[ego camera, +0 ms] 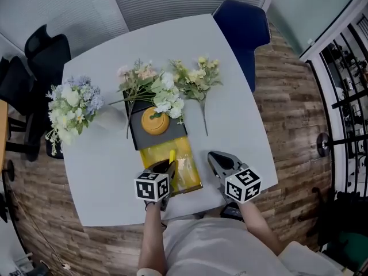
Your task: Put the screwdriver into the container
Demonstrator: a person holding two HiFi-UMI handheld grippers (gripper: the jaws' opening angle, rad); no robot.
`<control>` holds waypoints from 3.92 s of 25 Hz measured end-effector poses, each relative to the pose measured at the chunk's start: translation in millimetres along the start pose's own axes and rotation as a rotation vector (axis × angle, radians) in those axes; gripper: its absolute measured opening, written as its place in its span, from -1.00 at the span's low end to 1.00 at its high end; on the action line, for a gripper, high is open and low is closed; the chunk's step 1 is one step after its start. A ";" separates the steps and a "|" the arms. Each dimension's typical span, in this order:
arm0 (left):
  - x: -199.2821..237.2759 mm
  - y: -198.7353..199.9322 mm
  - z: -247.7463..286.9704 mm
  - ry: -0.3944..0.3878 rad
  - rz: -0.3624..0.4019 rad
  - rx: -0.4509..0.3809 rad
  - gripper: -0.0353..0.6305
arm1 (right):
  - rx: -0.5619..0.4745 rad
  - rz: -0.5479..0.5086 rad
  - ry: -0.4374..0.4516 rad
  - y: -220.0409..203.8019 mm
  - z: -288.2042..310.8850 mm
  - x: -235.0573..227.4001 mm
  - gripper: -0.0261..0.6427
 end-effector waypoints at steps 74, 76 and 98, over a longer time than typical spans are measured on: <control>-63.6 62.8 -106.6 0.033 0.192 -0.435 -0.86 | -0.212 -0.112 0.021 53.2 -63.1 60.3 -0.88; -64.0 62.1 -107.3 0.030 0.188 -0.439 -0.86 | -0.211 -0.114 0.018 53.1 -63.6 60.3 -0.88; -59.7 65.2 -100.0 0.013 0.170 -0.436 -0.87 | -0.200 -0.132 0.028 54.6 -59.8 60.0 -0.88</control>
Point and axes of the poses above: the fingertips, and each gripper's own axes: z forward along the fingers, x to its left, y out of its top, the point moved 5 cm from there along -z, backward along the fingers, and after that the axes turned 13 degrees about -x, right-handed, at the moved point
